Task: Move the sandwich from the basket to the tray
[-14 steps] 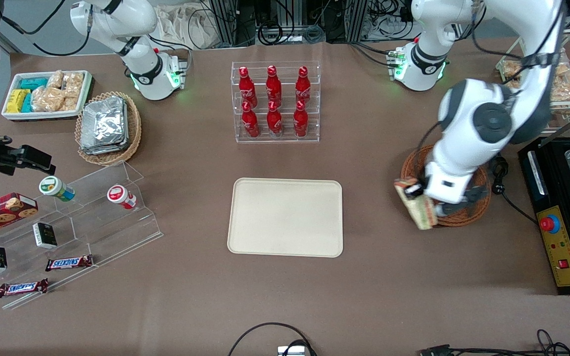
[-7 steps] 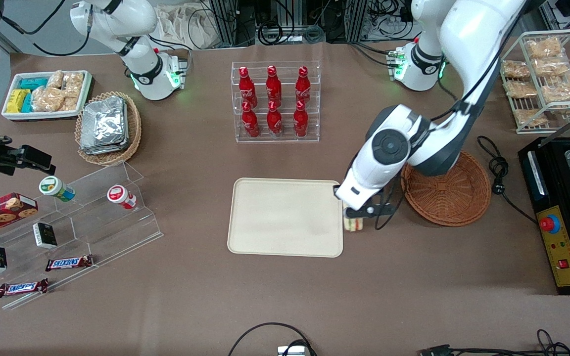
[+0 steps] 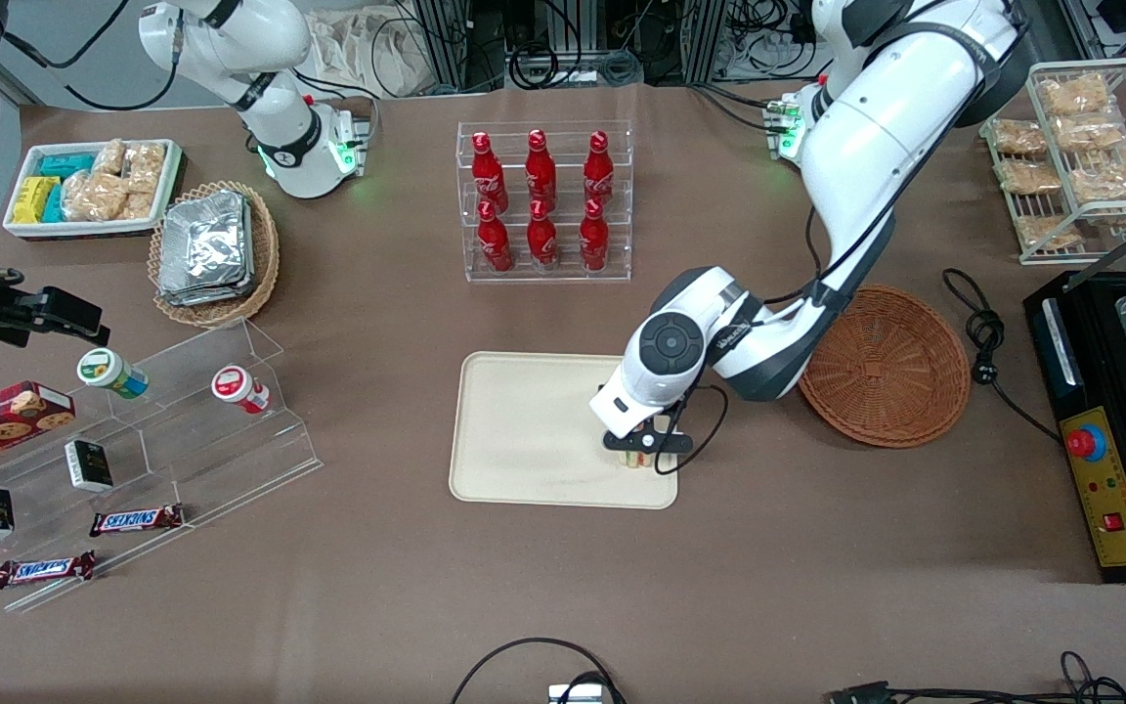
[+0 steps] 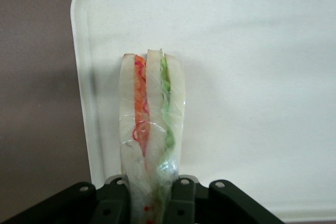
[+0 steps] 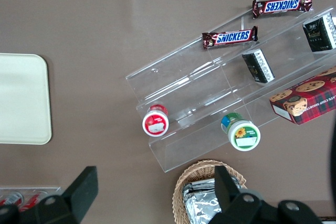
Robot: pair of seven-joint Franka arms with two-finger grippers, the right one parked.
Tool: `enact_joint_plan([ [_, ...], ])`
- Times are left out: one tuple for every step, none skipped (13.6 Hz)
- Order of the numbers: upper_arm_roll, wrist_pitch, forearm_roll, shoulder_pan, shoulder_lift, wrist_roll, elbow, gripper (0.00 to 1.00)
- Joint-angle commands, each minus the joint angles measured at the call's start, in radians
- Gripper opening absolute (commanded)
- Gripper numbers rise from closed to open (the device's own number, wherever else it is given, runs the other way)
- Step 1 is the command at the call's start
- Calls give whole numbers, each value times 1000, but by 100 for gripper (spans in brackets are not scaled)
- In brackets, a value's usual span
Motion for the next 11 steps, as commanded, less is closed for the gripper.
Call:
enact_joint_plan([
  [-4, -14, 52, -6, 60, -12, 81, 7],
  [-4, -14, 52, -6, 62, -21, 84, 46],
  [-4, -14, 55, -7, 59, -23, 83, 99],
  [-4, -18, 58, -7, 49, -23, 83, 100],
  [-4, -31, 56, -2, 39, -25, 81, 100],
  [-6, -55, 46, 5, 23, -25, 78, 100],
  [-6, -98, 41, 5, -3, -29, 80, 100],
  [-6, -153, 39, 7, -38, -55, 81, 100],
  [-6, -225, 41, 10, -85, -102, 81, 100],
  [-7, -273, 33, 27, -133, -121, 72, 100],
  [-20, -287, -21, 83, -185, -118, 52, 100],
])
